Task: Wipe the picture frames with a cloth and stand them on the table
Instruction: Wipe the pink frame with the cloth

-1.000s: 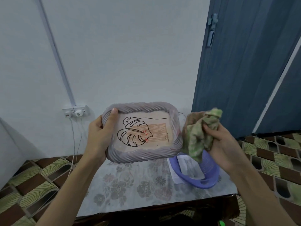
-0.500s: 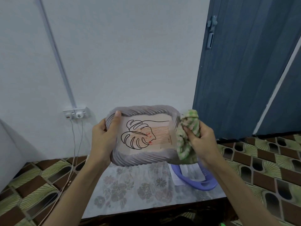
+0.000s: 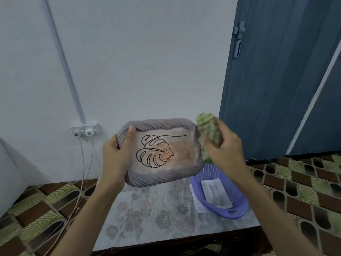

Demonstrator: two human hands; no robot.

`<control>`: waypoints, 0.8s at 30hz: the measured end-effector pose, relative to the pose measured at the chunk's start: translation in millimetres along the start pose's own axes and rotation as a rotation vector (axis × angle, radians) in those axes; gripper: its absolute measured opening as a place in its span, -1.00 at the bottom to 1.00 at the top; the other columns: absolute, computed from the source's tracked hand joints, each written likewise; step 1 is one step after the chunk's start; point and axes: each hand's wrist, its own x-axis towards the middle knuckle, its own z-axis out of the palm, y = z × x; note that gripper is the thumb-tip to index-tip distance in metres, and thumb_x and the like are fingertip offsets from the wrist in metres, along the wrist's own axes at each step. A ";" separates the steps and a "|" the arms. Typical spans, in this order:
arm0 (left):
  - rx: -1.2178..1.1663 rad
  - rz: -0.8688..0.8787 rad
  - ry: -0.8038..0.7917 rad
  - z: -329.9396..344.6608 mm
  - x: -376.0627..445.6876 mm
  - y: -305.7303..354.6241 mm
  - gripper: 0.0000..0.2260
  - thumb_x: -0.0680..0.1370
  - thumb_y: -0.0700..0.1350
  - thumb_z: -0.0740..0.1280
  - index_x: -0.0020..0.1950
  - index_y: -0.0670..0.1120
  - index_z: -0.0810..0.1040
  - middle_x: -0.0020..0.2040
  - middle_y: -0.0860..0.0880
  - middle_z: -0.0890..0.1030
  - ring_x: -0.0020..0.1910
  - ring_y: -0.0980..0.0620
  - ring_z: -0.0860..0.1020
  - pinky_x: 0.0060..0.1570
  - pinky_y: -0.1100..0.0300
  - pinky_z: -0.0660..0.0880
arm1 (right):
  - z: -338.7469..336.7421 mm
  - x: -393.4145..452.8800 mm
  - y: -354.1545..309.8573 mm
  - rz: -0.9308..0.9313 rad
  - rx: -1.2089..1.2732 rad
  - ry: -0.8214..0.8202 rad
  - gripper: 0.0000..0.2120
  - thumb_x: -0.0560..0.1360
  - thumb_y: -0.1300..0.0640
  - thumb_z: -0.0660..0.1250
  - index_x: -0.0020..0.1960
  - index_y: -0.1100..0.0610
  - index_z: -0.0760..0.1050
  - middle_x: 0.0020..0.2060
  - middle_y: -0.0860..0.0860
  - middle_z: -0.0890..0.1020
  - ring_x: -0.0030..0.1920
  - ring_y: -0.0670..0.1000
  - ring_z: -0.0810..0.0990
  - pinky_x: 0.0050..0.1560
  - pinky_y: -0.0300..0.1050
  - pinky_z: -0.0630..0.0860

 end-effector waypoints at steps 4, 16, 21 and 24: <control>0.033 0.011 0.015 -4.7 2.3 -1.6 -0.82 0.52 0.01 0.33 -0.21 -0.06 0.57 -0.27 -0.04 0.64 -0.27 0.02 0.61 -0.21 0.09 0.59 | 5.0 -13.4 2.9 0.282 0.367 -0.340 -0.56 0.53 0.24 0.24 0.37 -0.02 0.37 0.24 0.12 0.55 0.18 0.09 0.55 0.27 0.02 0.45; -0.014 -0.022 -0.072 -5.7 -1.5 -5.0 -0.81 0.55 -0.04 0.30 -0.22 -0.08 0.56 -0.40 0.07 0.64 -0.38 0.17 0.61 -0.43 0.30 0.53 | 11.8 -8.6 20.3 0.468 0.403 -0.343 -0.86 0.39 0.15 0.44 -0.08 0.16 0.56 -0.10 0.13 0.67 -0.06 0.10 0.65 0.00 -0.01 0.59; -0.051 -0.114 -0.075 -3.7 0.8 -14.0 -0.72 0.49 0.05 0.34 -0.19 -0.17 0.53 -0.24 -0.16 0.60 -0.25 -0.05 0.59 -0.28 0.14 0.58 | 18.5 -2.7 18.2 0.425 0.474 -0.107 -0.75 0.45 -0.01 0.35 -0.08 0.20 0.60 -0.15 0.13 0.68 -0.06 0.14 0.66 0.06 0.06 0.57; -0.031 -0.048 -0.083 -4.0 3.2 -7.0 -0.79 0.53 0.00 0.31 -0.18 -0.12 0.56 -0.33 -0.01 0.66 -0.31 0.07 0.63 -0.38 0.25 0.56 | 7.0 -5.6 21.3 0.427 0.608 -0.432 -0.74 0.46 0.23 0.33 0.14 0.11 0.47 -0.07 0.01 0.66 -0.02 0.02 0.64 0.02 -0.12 0.59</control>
